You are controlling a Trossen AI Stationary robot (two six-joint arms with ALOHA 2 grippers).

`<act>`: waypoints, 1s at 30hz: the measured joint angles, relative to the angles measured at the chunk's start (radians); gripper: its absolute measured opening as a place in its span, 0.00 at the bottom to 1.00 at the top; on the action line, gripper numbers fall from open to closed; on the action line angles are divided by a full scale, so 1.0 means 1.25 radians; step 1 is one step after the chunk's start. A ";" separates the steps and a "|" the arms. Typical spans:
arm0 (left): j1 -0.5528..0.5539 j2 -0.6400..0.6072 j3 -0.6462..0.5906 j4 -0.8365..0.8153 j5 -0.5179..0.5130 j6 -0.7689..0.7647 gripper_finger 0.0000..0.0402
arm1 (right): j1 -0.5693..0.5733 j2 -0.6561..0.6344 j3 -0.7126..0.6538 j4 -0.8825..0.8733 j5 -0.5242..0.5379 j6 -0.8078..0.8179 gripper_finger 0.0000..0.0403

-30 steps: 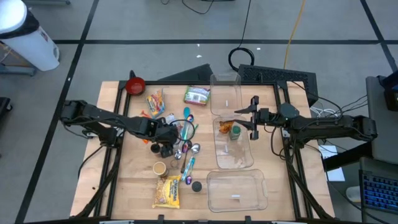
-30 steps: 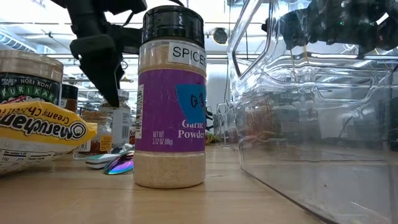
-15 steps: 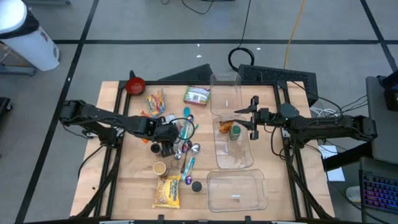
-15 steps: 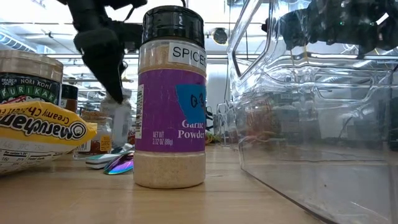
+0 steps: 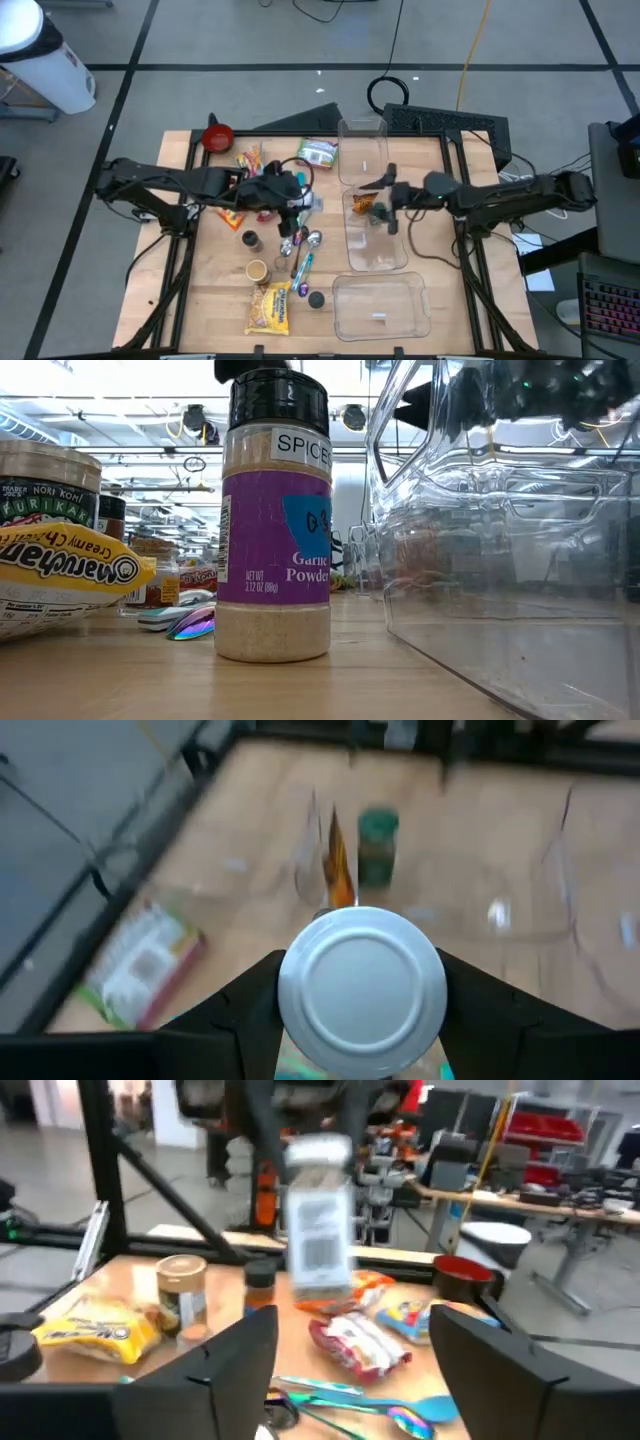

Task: Pick & Place Food Item
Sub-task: Put the white seasoning bottle into the middle transparent bin

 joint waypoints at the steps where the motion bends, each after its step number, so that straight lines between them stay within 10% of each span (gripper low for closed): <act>1: 0.000 0.000 0.004 0.018 -0.003 0.004 0.53 | 0.011 0.026 0.019 0.001 0.001 -0.004 0.67; 21: -0.031 0.109 0.004 0.174 0.030 0.047 0.53 | 0.062 0.342 0.167 0.105 0.028 -0.059 0.68; 30: -0.032 0.093 0.004 0.199 0.021 0.076 0.59 | 0.077 0.322 0.182 0.071 0.078 -0.090 0.47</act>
